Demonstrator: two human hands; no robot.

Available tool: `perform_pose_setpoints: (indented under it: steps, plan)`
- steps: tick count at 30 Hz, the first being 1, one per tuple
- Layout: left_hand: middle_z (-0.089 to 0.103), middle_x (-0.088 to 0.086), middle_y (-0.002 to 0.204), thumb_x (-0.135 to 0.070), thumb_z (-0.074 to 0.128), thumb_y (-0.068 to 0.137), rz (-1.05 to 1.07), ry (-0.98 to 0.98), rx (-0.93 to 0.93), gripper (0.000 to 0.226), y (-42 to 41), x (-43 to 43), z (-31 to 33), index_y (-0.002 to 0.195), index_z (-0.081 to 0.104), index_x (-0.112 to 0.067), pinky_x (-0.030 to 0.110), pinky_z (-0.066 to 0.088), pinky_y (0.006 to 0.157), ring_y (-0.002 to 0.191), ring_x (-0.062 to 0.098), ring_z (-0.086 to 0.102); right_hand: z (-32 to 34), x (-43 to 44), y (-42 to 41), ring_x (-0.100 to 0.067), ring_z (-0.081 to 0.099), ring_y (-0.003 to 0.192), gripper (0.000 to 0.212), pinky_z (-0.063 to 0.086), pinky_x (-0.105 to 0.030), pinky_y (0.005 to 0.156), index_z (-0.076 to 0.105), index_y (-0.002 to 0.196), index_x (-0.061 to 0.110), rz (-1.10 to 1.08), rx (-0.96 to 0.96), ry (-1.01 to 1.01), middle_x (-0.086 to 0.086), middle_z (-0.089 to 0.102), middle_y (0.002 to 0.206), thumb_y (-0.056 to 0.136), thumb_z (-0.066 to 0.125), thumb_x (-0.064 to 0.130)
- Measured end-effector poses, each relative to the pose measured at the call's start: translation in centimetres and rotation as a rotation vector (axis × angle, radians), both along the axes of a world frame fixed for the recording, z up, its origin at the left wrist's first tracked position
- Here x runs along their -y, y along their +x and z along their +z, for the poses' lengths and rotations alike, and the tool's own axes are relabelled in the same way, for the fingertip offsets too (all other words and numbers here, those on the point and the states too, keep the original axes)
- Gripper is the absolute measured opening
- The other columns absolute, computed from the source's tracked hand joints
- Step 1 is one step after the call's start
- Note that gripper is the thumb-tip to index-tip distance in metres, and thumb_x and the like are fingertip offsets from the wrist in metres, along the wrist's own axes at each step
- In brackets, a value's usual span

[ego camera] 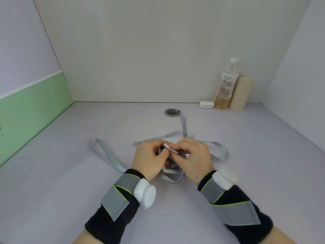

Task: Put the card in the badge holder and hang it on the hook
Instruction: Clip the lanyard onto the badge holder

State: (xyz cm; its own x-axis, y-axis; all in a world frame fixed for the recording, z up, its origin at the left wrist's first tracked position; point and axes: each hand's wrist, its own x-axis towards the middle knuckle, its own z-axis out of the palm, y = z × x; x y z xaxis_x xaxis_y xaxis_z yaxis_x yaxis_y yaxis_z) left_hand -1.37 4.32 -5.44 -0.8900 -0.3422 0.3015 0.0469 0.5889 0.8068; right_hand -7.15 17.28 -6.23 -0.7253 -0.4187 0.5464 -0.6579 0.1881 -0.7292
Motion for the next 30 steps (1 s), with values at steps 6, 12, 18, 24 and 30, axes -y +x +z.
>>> perform_pose_setpoints:
  steps: [6,12,18,24,30]
  plan:
    - [0.052,-0.014,0.047,-0.013,0.057,0.086,0.062,0.053,0.005,0.022,-0.3,0.3,-0.3,0.088,0.074,-0.026,0.008,0.038,0.053,0.049,0.003,0.051,0.2,0.2,0.3,-0.01,0.063,0.073,0.011,0.053,-0.021,0.067,0.077,0.083,0.016,-0.002,0.022,-0.038,0.011,0.064,0.073,0.074,0.075,0.01]
    - [0.066,-0.005,0.072,-0.001,0.049,0.086,-0.029,0.123,-0.019,0.045,0.1,0.6,0.2,0.116,0.062,-0.032,0.009,0.047,0.059,0.055,0.0,0.057,0.8,-0.2,-0.1,-0.007,0.063,0.075,0.029,0.052,-0.022,0.069,0.059,0.071,0.039,-0.115,0.122,-0.087,0.016,0.065,0.077,0.078,0.069,0.012]
    - [0.069,0.01,0.08,-0.002,0.043,0.09,0.05,0.336,0.015,0.037,-0.1,1.0,0.2,0.12,0.042,-0.024,0.032,0.056,0.056,0.07,0.028,0.062,1.3,-1.0,-1.3,-0.019,0.072,0.07,0.015,0.058,-0.029,0.068,0.048,0.077,0.01,-0.152,0.443,-0.383,-0.015,0.07,0.079,0.086,0.056,0.001]
    - [0.065,0.006,0.073,-0.003,0.046,0.09,0.003,0.258,-0.059,0.034,0.1,1.3,0.3,0.095,0.057,-0.034,0.021,0.042,0.051,0.055,0.01,0.054,1.3,-1.2,-1.8,-0.008,0.067,0.054,0.012,0.055,-0.022,0.053,0.049,0.081,0.005,-0.159,0.55,-0.376,-0.014,0.065,0.072,0.086,0.058,-0.001]
    - [0.071,-0.006,0.082,-0.02,0.06,0.089,-0.078,0.122,-0.041,0.023,0.4,0.5,0.2,0.093,0.067,-0.042,0.007,0.045,0.06,0.065,0.001,0.062,1.4,-1.4,-1.9,-0.02,0.072,0.062,0.008,0.056,-0.029,0.059,0.057,0.087,0.002,-0.12,0.639,-0.325,-0.01,0.072,0.075,0.084,0.063,0.006]
